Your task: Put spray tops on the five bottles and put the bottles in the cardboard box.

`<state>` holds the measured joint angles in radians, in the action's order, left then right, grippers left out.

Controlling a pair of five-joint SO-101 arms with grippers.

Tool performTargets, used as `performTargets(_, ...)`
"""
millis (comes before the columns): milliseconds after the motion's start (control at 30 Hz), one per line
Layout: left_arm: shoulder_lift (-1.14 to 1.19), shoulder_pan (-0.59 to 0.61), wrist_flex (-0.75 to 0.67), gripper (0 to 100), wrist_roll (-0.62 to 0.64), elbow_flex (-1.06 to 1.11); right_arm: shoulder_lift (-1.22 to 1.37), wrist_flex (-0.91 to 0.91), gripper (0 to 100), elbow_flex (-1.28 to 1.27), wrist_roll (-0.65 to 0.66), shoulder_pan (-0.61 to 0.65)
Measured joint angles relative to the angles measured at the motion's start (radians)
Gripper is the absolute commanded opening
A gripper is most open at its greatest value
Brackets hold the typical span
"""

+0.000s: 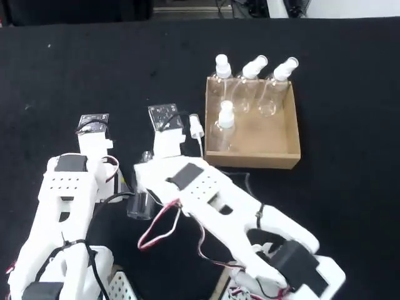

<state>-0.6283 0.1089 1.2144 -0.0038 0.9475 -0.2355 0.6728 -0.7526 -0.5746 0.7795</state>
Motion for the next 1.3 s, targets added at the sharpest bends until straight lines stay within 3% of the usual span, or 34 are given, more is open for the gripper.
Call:
performTargets(933, -0.009, 0.181, 0.000, 21, 0.000, 0.000, 0.302, 0.003, 22.7, 0.204, -0.021, 0.000)
performTargets(1067, -0.009, 0.190, 0.000, 21, 0.000, 0.000, 0.302, 0.052, 10.3, 0.206, -0.021, 0.000)
performTargets(1200, -0.009, 0.190, 0.000, 21, 0.000, 0.000, 0.310, 0.089, 1.6, 0.245, 0.109, -0.002)
performTargets(1300, -0.009, 0.190, 0.000, 21, 0.000, 0.000, 0.310, 0.091, 1.5, 0.250, 0.272, 0.000)
